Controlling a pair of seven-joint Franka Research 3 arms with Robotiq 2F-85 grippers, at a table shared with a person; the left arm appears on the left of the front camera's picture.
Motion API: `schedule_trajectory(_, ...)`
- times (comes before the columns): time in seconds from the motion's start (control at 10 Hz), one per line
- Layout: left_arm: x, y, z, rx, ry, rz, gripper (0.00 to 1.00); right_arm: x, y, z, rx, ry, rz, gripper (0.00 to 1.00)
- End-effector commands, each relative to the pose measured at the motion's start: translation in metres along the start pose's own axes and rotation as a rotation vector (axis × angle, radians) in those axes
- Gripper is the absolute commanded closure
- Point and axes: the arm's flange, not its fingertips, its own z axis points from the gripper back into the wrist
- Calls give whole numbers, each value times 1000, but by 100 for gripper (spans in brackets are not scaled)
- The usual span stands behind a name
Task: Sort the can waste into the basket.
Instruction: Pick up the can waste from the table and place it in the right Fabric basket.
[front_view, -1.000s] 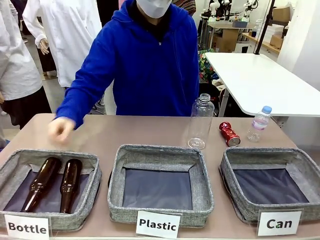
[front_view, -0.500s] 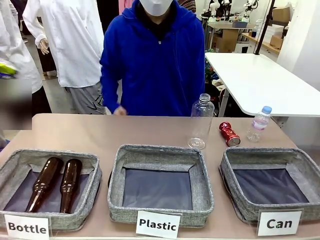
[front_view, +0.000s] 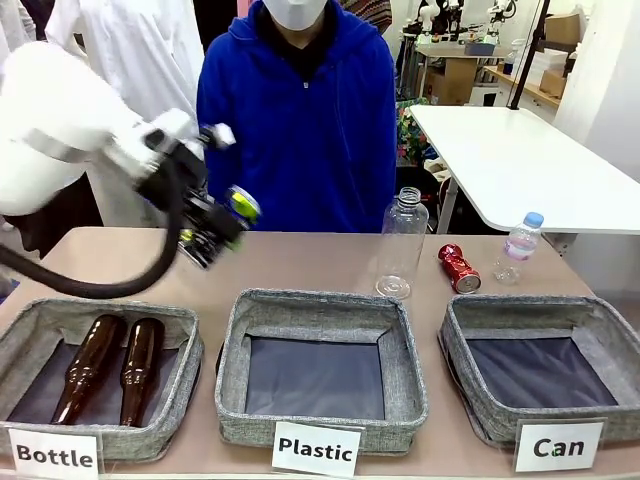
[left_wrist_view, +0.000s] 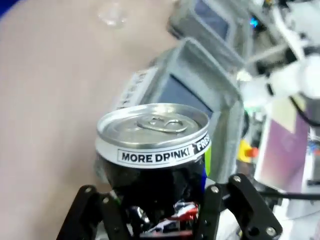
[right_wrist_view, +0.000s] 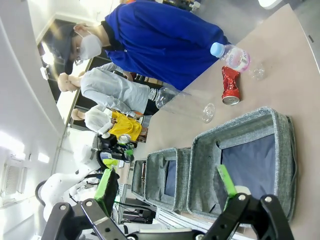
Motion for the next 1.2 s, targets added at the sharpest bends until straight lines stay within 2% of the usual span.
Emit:
schedule_trajectory(0.0,6,-8,-5,-108,197,-152,100,2,0,0,20,-15,25,0)
schedule_trajectory(0.1,-2,-25,-16,-125,190,-236,100,2,0,0,20,-15,25,0)
schedule_trajectory(0.3,-31,-59,-13,-168,90,-393,100,2,0,0,20,-15,25,0)
schedule_trajectory(0.4,3,-32,-39,-146,189,-222,100,2,0,0,20,-15,25,0)
schedule_trajectory(0.7,3,-32,-39,-146,189,-222,100,2,0,0,20,-15,25,0)
schedule_trajectory(0.8,-7,-38,-37,-150,178,-256,100,0,0,0,-1,-1,0,0)
schedule_trajectory(0.9,-1,-54,-65,-303,102,-494,100,-3,18,20,-12,0,43,0)
schedule_trajectory(1.1,66,-148,-97,-102,123,-723,100,-4,30,42,-178,157,17,0)
